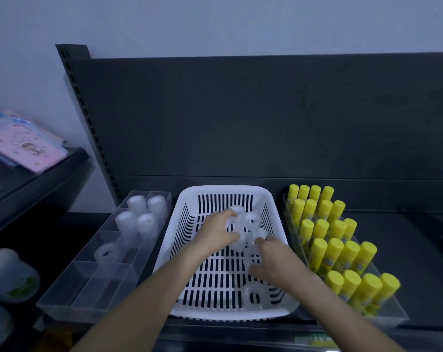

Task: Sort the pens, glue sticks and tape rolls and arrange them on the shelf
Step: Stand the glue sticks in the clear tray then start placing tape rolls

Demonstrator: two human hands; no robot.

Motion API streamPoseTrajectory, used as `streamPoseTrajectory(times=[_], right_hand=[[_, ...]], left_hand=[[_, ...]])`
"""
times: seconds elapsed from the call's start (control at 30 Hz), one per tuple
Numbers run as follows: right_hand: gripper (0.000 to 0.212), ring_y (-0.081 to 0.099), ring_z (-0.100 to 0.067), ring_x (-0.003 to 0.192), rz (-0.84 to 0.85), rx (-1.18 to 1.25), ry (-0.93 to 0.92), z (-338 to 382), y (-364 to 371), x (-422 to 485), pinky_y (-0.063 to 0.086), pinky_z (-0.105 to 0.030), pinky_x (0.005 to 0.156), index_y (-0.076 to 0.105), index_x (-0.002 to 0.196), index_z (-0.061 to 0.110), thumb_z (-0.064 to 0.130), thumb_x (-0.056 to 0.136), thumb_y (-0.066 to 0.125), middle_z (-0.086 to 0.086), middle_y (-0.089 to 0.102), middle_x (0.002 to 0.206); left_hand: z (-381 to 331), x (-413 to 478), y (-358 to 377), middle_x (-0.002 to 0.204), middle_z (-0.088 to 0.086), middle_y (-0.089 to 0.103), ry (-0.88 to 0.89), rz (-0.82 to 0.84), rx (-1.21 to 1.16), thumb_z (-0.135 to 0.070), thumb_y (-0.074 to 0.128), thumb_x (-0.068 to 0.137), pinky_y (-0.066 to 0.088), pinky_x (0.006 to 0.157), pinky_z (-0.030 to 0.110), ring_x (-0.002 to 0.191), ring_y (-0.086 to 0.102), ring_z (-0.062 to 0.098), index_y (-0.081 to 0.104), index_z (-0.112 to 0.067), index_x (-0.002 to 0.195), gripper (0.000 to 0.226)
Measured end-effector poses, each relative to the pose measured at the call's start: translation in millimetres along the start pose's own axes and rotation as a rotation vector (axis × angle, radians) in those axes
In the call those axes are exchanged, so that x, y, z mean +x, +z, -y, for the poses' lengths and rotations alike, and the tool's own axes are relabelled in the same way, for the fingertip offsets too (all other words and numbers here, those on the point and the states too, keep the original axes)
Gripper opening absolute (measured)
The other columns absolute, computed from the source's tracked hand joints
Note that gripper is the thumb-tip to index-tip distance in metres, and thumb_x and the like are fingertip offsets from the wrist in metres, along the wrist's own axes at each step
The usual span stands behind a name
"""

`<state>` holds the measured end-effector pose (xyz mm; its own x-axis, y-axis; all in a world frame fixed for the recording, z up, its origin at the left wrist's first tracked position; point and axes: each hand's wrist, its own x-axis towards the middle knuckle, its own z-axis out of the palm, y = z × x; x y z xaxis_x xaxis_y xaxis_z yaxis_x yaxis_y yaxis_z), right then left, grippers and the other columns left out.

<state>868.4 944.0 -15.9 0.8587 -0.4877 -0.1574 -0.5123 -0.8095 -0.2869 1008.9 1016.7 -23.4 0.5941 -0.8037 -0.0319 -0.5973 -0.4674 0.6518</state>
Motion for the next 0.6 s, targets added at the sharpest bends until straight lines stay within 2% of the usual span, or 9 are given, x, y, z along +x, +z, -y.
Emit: streamPoseTrajectory(times=[0.1, 0.17, 0.27, 0.37, 0.43, 0.5, 0.57, 0.6], right_hand=[[0.027, 0.048, -0.021, 0.076, -0.042, 0.005, 0.012, -4, -5, -3, 0.036, -0.027, 0.055, 0.048, 0.100, 0.010, 0.027, 0.081, 0.059, -0.002, 0.040, 0.094], [0.037, 0.055, -0.025, 0.084, -0.079, 0.013, 0.011, -9, -8, -4, 0.045, -0.030, 0.064, 0.051, 0.110, 0.008, 0.028, 0.080, 0.058, -0.004, 0.044, 0.098], [0.049, 0.059, -0.029, 0.098, -0.101, 0.056, -0.006, -15, -11, -3, 0.051, -0.035, 0.080, 0.049, 0.122, 0.007, 0.030, 0.080, 0.060, -0.009, 0.050, 0.113], [0.052, 0.058, -0.028, 0.102, -0.112, 0.116, -0.013, -17, -11, 0, 0.050, -0.035, 0.085, 0.049, 0.125, 0.007, 0.031, 0.081, 0.060, -0.010, 0.052, 0.118], [0.056, 0.057, -0.026, 0.104, -0.128, 0.163, -0.026, -17, -13, 2, 0.048, -0.029, 0.084, 0.047, 0.130, 0.008, 0.031, 0.081, 0.061, -0.010, 0.051, 0.122], [0.060, 0.057, -0.023, 0.105, -0.142, 0.211, -0.031, -15, -15, 6, 0.044, -0.024, 0.080, 0.043, 0.135, 0.009, 0.031, 0.082, 0.062, -0.009, 0.051, 0.125], [0.063, 0.056, -0.020, 0.109, -0.158, 0.258, -0.026, -8, -18, 12, 0.043, -0.022, 0.082, 0.042, 0.137, 0.010, 0.032, 0.082, 0.063, -0.008, 0.052, 0.130], [0.064, 0.056, -0.020, 0.111, -0.172, 0.274, -0.028, -2, -18, 15, 0.043, -0.023, 0.084, 0.042, 0.137, 0.010, 0.032, 0.082, 0.064, -0.007, 0.052, 0.131]], left_hand=[[-6, 9, 16, 0.139, 0.004, 0.044, 0.021, 0.109, 0.022, -0.018, 0.064, 0.083, 0.042, 0.089, 0.027, 0.119, 0.048, 0.019, 0.043, -0.024, 0.134, 0.056], [-5, 12, 22, 0.137, 0.005, 0.043, 0.001, 0.154, 0.009, -0.014, 0.068, 0.080, 0.046, 0.085, 0.029, 0.112, 0.050, 0.018, 0.040, -0.026, 0.134, 0.061], [-2, 14, 27, 0.130, 0.006, 0.047, 0.006, 0.132, -0.009, -0.007, 0.069, 0.079, 0.049, 0.079, 0.028, 0.101, 0.052, 0.015, 0.040, -0.025, 0.130, 0.061], [-1, 16, 29, 0.122, 0.005, 0.051, -0.005, 0.076, -0.063, -0.003, 0.068, 0.078, 0.053, 0.077, 0.030, 0.097, 0.054, 0.016, 0.044, -0.023, 0.123, 0.055], [-1, 15, 23, 0.116, 0.003, 0.052, -0.007, 0.073, -0.085, -0.001, 0.068, 0.076, 0.053, 0.066, 0.026, 0.088, 0.055, 0.015, 0.045, -0.023, 0.121, 0.056], [2, 9, 10, 0.106, -0.001, 0.050, -0.003, 0.057, -0.114, 0.002, 0.065, 0.076, 0.040, 0.045, 0.012, 0.067, 0.051, 0.008, 0.045, -0.023, 0.122, 0.056], [8, -1, -10, 0.099, -0.002, 0.049, -0.008, -0.002, -0.140, 0.003, 0.062, 0.076, 0.032, 0.039, 0.010, 0.055, 0.045, 0.006, 0.045, -0.027, 0.120, 0.056], [11, -8, -23, 0.098, -0.002, 0.050, -0.005, -0.043, -0.144, 0.003, 0.061, 0.075, 0.033, 0.040, 0.011, 0.056, 0.047, 0.008, 0.044, -0.028, 0.119, 0.056]])
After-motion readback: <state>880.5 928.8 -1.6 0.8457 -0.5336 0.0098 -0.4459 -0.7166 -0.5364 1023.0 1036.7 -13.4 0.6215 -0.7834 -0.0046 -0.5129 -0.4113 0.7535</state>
